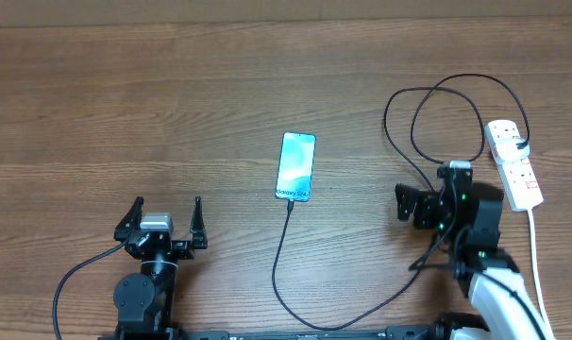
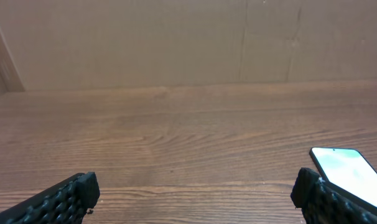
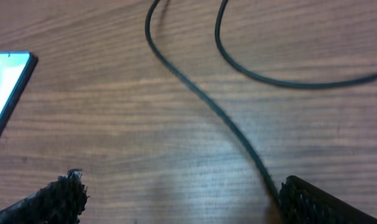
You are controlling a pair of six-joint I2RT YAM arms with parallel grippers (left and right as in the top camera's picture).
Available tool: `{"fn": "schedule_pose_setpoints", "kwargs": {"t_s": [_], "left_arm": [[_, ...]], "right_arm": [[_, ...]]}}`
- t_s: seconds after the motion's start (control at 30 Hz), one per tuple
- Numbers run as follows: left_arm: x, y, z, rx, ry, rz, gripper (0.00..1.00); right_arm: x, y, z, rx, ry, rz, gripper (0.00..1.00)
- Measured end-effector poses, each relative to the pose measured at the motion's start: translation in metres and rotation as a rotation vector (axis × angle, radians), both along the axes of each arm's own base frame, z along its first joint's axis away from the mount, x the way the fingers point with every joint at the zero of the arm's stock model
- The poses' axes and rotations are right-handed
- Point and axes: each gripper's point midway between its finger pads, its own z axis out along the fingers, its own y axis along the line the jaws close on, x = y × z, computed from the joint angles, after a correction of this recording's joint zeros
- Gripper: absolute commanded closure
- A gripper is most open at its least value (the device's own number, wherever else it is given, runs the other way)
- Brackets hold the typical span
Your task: Plug charger to phone and switch on socket
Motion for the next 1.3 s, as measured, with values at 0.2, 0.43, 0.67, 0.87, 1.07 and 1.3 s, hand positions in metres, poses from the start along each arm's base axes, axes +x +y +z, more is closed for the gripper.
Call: {"fn": "schedule_pose_setpoints", "kwargs": {"t_s": [0.2,0.43,0.67,0.87,1.07,1.3], "left_arm": [[0.0,0.0,0.0,0.002,0.0,0.0,0.0],[0.0,0.0,0.0,0.001,0.0,-0.001,0.0],[0.0,0.0,0.0,0.002,0.0,0.0,0.0],[0.0,0.0,0.0,0.001,0.0,-0.001,0.0],[0.0,0.0,0.0,0.002,0.0,0.0,0.0],[0.0,0.0,0.0,0.002,0.0,0.0,0.0]], "right_arm": [[-0.012,0.004,-0.003,-0.003,-0.112,0.013,0.0],[-0.028,0.008,-0.009,-0.002,-0.176,0.024,0.0],[-0.036,0.018,-0.007,0.009,-0.168,0.062,0.0],[-0.045,0.024,-0.001,0.013,-0.179,0.085,0.0],[-0.043,0.027,0.028,0.009,-0.303,0.101,0.0],[-0.041,0.03,0.061,0.044,-0.439,0.093,0.0]]}}
